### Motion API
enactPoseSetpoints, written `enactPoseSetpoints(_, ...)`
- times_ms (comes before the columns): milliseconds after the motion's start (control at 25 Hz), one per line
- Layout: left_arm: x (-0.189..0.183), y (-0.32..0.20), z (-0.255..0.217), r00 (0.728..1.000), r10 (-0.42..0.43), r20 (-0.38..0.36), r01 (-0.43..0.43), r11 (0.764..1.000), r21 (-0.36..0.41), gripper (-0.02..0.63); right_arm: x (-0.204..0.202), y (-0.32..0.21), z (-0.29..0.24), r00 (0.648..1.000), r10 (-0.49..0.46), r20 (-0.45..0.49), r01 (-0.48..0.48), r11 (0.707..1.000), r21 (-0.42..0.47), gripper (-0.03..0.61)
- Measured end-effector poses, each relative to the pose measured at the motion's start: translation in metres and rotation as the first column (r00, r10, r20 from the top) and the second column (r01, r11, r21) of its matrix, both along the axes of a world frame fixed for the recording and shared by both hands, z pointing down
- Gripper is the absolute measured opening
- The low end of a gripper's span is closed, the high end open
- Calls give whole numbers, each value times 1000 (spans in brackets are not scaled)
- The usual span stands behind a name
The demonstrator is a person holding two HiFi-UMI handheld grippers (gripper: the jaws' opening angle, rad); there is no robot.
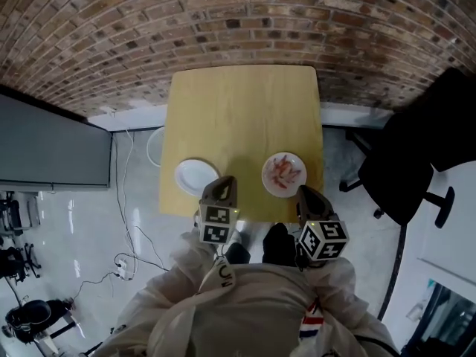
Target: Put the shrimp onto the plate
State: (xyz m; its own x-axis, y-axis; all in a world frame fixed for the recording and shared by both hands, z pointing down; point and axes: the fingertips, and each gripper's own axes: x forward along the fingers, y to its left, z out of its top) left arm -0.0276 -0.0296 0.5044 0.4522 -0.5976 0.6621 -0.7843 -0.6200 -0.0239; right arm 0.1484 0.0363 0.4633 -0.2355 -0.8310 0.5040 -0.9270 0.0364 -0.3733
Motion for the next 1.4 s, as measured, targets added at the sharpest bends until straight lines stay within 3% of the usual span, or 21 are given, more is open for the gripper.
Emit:
enactPoseSetpoints(400,-99,29,-37,995,-55,-77,61,995,78,11,-97,15,-26,999,-37,-33,39,997,60,23)
enactPoseSetpoints(800,-187,72,-81,972,-91,-218,126,980,156,11,-189,61,-61,997,-5,-75,15,991,135,23)
enactPoseSetpoints(1120,-211,110,-98,973,-53,-226,98,976,193,11,-228,101,-73,994,-24,-110,40,988,151,23)
enactPoseSetpoints(1400,-200,132,-105,975,-53,-216,99,973,206,11,-225,110,-85,992,-52,-119,73,982,176,23)
